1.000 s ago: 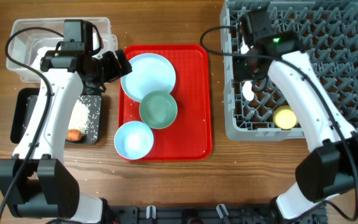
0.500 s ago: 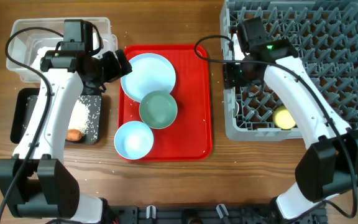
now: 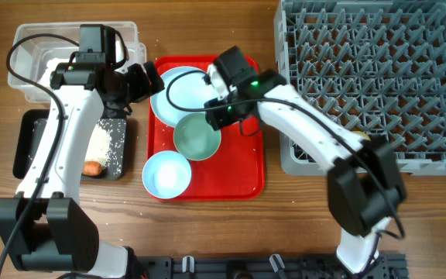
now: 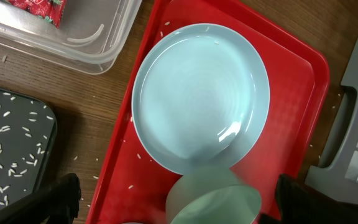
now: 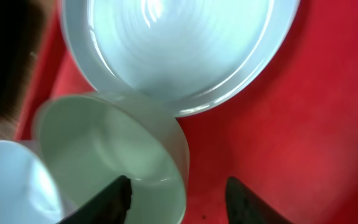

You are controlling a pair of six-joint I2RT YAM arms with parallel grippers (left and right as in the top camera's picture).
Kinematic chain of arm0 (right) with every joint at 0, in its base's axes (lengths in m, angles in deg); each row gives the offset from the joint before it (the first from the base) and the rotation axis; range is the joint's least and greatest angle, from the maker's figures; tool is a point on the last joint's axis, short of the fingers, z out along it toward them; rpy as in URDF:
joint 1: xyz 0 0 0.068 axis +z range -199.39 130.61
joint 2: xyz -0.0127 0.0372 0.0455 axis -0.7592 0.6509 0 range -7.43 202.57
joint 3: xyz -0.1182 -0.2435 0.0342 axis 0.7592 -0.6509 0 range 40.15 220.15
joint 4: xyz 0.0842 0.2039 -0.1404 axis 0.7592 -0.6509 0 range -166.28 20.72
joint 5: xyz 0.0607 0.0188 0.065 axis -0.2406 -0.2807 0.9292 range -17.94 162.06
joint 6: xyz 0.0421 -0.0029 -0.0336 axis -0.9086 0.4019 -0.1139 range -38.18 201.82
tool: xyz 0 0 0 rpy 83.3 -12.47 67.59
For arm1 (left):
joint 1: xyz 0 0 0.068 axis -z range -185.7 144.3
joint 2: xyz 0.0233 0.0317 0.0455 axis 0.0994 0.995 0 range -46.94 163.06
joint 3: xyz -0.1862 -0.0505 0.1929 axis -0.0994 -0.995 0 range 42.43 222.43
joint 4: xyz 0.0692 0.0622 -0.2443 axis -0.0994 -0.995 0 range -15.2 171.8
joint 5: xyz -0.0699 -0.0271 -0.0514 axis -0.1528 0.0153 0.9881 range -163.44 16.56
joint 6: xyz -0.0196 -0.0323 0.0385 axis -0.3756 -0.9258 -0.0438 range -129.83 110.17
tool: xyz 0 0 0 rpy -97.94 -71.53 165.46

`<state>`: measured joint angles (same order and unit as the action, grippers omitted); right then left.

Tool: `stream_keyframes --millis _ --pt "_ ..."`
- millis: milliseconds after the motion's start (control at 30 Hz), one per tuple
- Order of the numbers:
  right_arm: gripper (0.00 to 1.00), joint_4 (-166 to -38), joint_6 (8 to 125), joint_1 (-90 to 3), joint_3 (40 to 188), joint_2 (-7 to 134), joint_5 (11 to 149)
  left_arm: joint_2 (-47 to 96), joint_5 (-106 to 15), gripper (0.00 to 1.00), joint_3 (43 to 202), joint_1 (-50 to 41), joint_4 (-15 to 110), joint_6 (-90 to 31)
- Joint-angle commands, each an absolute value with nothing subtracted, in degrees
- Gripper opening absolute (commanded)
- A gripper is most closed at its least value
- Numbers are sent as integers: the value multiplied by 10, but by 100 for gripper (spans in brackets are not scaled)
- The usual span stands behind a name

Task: Sort waste into correct bins and load items into the dishwasher rack
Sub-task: 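Grasp the green bowl with the right gripper and carry it to the rack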

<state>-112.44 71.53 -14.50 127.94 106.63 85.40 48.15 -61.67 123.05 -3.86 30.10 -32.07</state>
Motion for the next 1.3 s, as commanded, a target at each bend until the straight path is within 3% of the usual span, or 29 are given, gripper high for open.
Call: stream_keyframes --millis 0,133,167,200,367,467,667,833,1100,1267 --pt "38 -1125 711 -145 1287 1111 857 489 -620 100 1230 -41 302 -328" --pt "17 -1126 696 -145 1287 1120 830 489 -620 100 1230 -41 303 -328" --pt "6 -1126 696 -146 1287 1120 822 489 -620 100 1230 -41 303 -328" --pt "4 -1126 694 -146 1287 1120 818 489 -620 100 1230 -41 303 -328" --pt "4 -1166 681 -199 1291 1038 760 489 -620 100 1230 -41 303 -328" --pt "4 -1182 681 -251 1294 918 675 489 -620 100 1230 -41 303 -328" --pt "4 -1127 676 -298 1294 801 301 489 -620 100 1230 -41 303 -328" --pt "4 -927 846 -315 1294 892 148 489 -620 100 1230 -41 303 -328" --pt "4 -562 1243 -316 1294 1122 20 489 -620 100 1230 -41 303 -328" --pt "4 -533 1249 -316 1294 1169 26 489 -620 100 1230 -41 303 -328"
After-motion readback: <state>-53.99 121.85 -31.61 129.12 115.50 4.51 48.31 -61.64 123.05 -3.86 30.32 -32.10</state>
